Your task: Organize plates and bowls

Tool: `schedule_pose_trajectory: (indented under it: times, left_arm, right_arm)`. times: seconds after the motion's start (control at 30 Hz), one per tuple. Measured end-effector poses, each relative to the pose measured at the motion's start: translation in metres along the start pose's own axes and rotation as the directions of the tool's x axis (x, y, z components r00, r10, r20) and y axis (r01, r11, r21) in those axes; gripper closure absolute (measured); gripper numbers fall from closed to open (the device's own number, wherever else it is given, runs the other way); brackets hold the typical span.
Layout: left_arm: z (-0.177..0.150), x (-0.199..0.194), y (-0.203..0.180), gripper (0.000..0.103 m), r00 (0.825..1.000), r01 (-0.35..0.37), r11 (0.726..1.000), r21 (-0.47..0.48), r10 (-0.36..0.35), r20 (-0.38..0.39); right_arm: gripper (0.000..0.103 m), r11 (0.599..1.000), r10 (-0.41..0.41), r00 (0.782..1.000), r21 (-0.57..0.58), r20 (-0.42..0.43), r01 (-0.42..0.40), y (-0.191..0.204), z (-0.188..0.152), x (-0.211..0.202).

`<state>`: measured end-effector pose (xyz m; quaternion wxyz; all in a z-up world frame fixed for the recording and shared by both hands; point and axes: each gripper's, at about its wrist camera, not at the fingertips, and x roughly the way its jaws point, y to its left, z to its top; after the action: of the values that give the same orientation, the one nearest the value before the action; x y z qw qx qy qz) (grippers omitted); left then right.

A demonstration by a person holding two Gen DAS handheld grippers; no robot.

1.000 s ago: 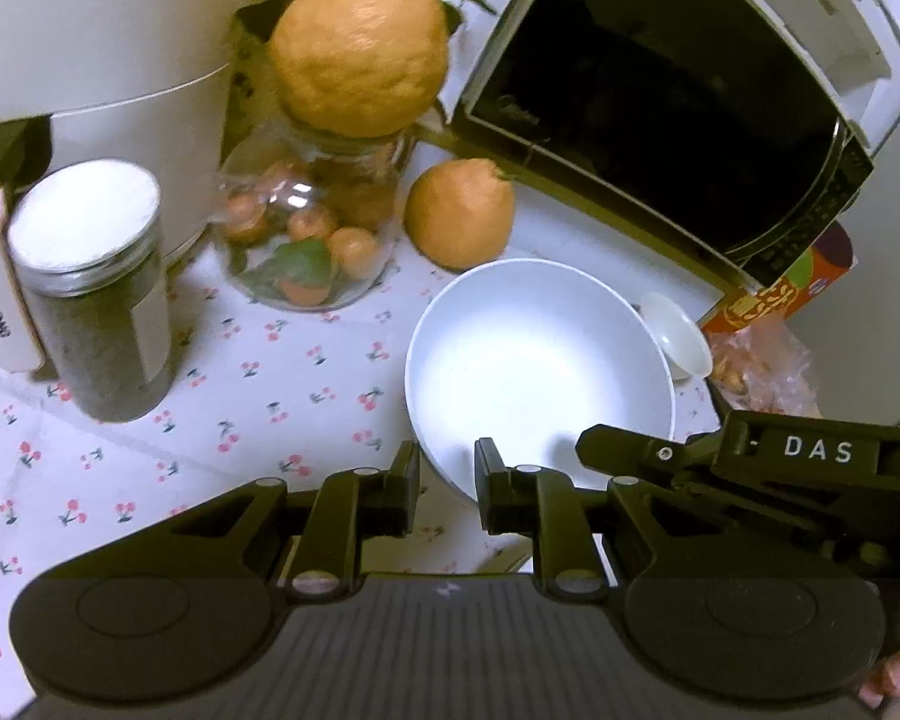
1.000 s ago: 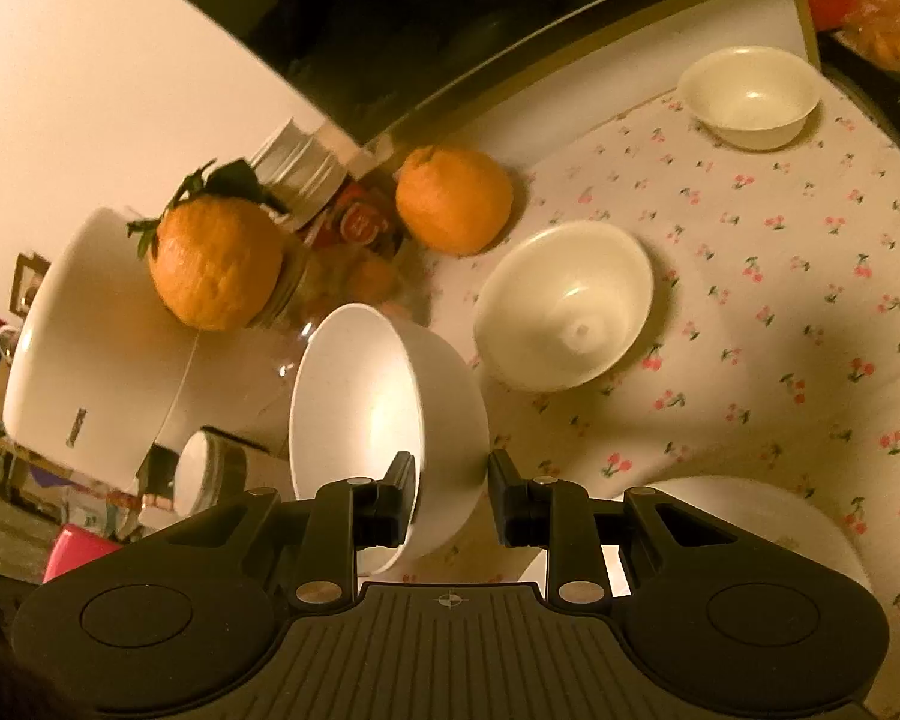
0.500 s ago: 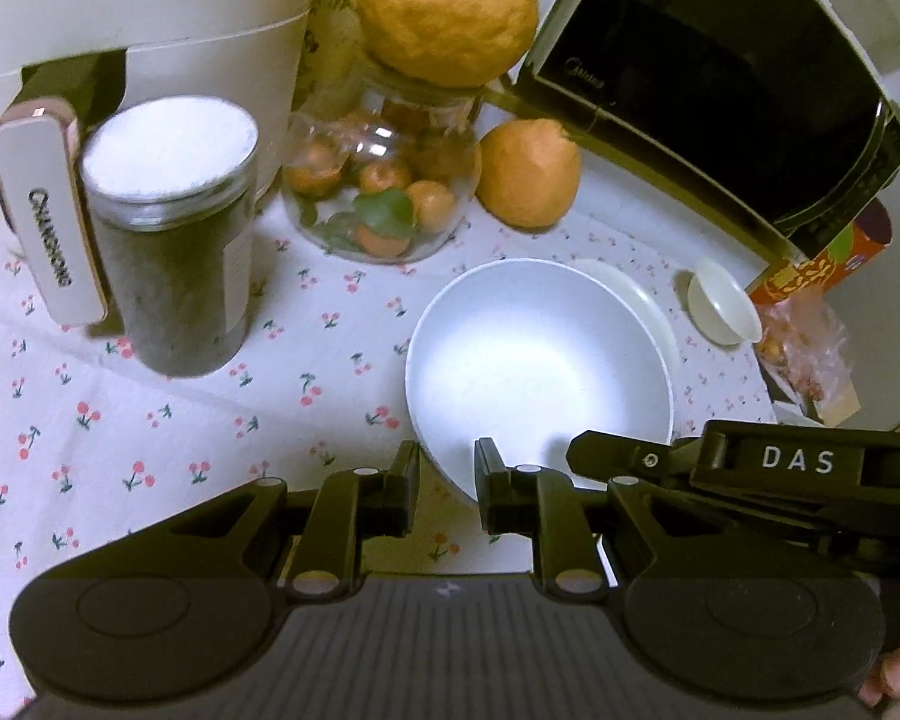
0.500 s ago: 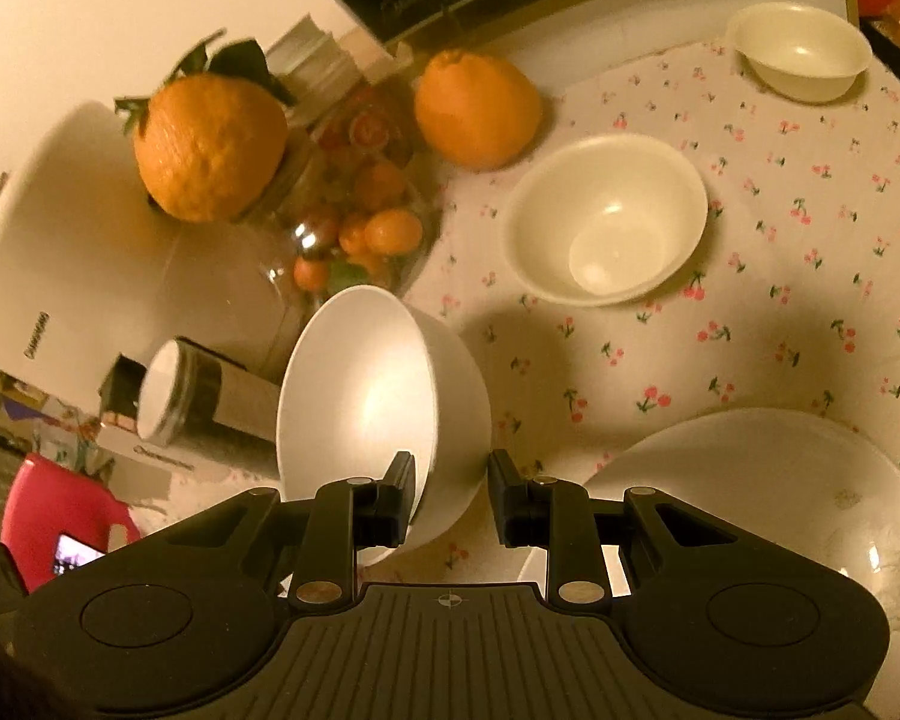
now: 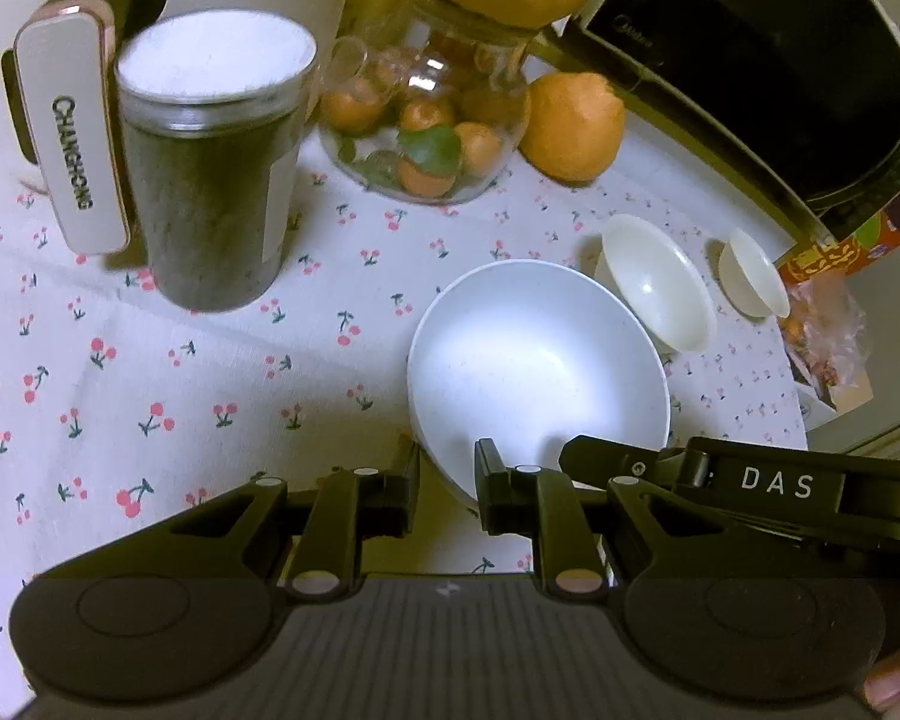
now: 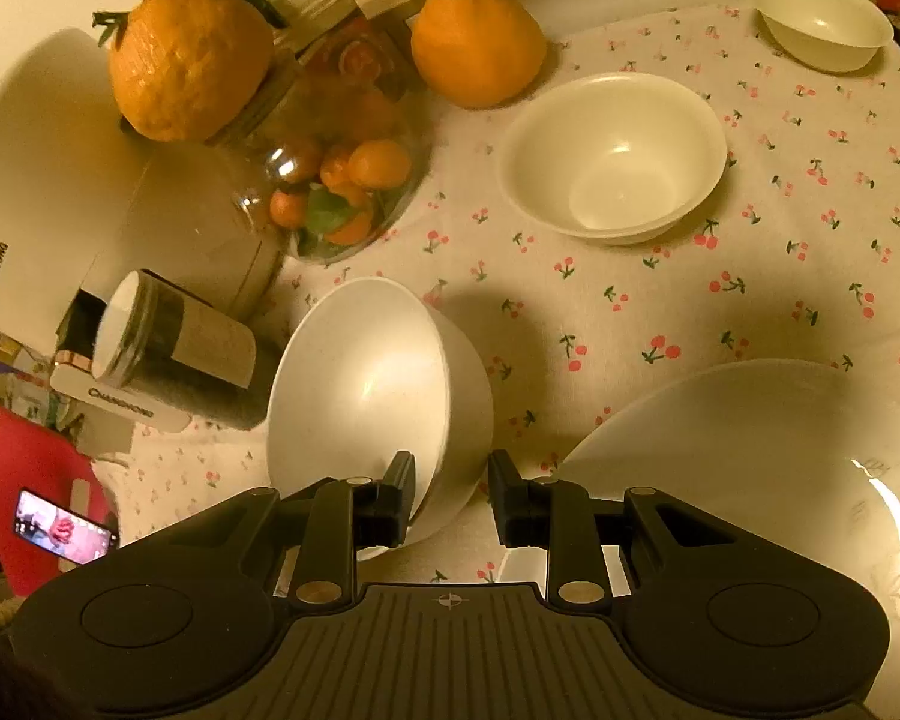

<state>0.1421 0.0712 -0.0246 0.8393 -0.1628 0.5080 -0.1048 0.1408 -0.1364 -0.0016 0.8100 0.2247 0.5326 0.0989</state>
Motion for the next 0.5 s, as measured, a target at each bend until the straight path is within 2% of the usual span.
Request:
schedule_pose_trajectory:
  times: [0.27,0.5]
  left_arm:
    - [-0.0013,0.0026,0.0006,0.086,1.000,-0.014,1.000,-0.005,0.014,-0.007]
    - [-0.0008,0.0035,0.0011,0.086,0.999,-0.036,0.999,0.006,0.036,0.003]
  right_arm:
    - [0.074,1.000,-0.003,1.000,-0.015,-0.002,0.003,0.0010,-0.0008,0.0037]
    - [0.074,0.997,-0.026,1.000,-0.078,0.010,0.026,0.0075,-0.0002,0.0091]
